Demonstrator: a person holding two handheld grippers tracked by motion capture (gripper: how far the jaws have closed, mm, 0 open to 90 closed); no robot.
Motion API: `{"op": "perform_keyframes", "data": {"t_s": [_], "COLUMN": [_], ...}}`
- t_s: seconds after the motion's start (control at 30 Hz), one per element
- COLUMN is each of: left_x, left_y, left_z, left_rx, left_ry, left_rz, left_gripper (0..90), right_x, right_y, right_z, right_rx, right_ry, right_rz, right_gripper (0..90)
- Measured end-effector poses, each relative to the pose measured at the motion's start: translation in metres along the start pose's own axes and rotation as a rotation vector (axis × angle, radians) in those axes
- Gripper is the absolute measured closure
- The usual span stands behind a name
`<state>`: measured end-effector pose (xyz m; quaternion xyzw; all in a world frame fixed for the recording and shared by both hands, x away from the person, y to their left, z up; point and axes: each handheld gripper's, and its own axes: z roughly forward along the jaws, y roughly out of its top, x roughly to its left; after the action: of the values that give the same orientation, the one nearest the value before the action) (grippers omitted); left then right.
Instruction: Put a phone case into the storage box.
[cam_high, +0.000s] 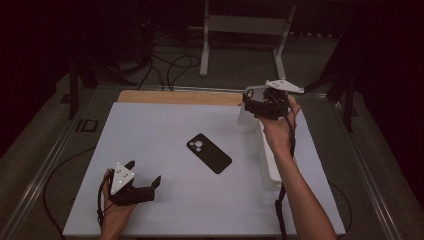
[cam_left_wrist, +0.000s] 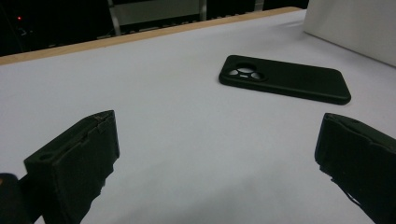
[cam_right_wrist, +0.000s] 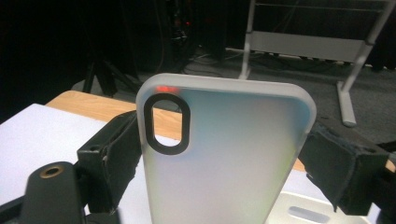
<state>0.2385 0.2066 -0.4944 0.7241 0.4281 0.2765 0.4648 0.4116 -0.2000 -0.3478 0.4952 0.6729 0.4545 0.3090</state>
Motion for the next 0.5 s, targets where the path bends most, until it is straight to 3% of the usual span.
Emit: {"op": "perform_keyframes", "data": {"t_s": [0.5], "left_x": [0.0], "left_y": [0.0], "left_z": [0.0], "left_rx": [-0.002], "left_ry": [0.001], "left_rz": [0.001], "left_gripper": [0.3], "right_x": [-0.027], "right_y": [0.001], "right_z": [0.007], "right_rx": [0.023], "right_ry": [-0.084], "right_rz": [0.037], "right_gripper": [16.3]}}
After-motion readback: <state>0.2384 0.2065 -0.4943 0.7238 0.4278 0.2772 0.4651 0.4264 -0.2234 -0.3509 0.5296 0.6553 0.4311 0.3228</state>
